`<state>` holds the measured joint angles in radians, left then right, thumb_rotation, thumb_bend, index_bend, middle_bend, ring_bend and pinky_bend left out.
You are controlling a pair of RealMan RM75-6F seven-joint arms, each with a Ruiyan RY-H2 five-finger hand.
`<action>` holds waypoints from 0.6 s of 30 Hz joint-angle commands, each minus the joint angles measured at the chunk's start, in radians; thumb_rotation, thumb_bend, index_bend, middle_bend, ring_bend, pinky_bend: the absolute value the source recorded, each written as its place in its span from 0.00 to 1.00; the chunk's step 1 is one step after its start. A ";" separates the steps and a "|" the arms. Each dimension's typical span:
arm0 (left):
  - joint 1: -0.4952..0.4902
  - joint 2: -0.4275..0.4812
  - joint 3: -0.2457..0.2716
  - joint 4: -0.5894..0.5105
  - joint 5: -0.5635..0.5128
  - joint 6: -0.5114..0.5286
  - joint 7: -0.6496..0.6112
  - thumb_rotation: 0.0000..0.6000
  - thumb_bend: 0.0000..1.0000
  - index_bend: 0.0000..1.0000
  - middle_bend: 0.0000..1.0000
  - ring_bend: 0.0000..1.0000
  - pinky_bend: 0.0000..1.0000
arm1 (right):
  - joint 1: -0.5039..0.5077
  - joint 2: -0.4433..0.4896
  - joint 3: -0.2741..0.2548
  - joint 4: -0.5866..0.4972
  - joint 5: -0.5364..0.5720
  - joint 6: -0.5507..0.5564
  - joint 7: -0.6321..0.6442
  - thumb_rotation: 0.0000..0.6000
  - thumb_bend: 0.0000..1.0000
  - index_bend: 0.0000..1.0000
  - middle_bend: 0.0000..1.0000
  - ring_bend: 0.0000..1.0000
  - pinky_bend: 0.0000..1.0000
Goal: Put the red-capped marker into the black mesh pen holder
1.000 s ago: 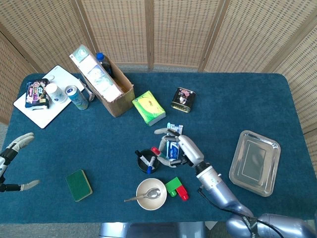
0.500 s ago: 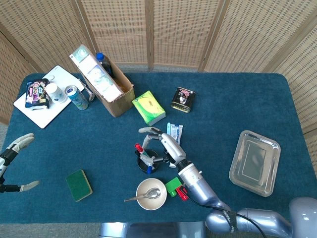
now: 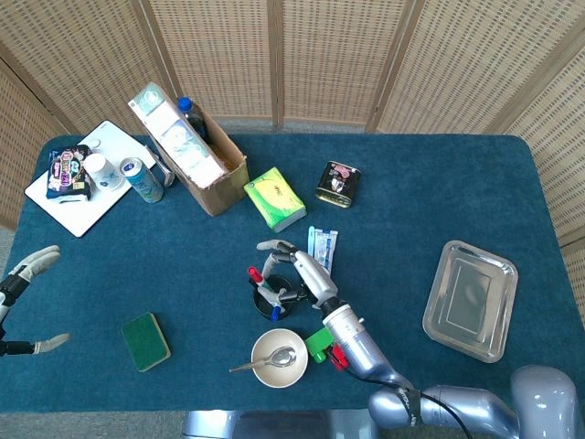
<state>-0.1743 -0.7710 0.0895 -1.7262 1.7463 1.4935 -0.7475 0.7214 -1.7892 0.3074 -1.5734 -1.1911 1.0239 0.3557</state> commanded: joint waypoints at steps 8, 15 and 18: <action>-0.002 -0.002 0.000 -0.001 -0.004 -0.006 0.009 1.00 0.17 0.07 0.00 0.00 0.17 | -0.029 0.043 -0.025 0.011 -0.074 -0.021 0.116 1.00 0.48 0.35 0.19 0.10 0.28; -0.001 -0.002 0.002 -0.006 -0.002 -0.006 0.020 1.00 0.17 0.07 0.00 0.00 0.17 | -0.046 0.058 -0.047 0.038 -0.135 -0.008 0.188 1.00 0.51 0.26 0.17 0.08 0.27; -0.002 -0.002 0.003 -0.007 -0.002 -0.008 0.021 1.00 0.17 0.07 0.00 0.00 0.17 | -0.053 0.070 -0.054 0.037 -0.155 0.001 0.206 1.00 0.52 0.25 0.17 0.08 0.27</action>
<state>-0.1762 -0.7728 0.0920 -1.7329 1.7440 1.4857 -0.7265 0.6723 -1.7241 0.2577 -1.5371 -1.3391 1.0205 0.5575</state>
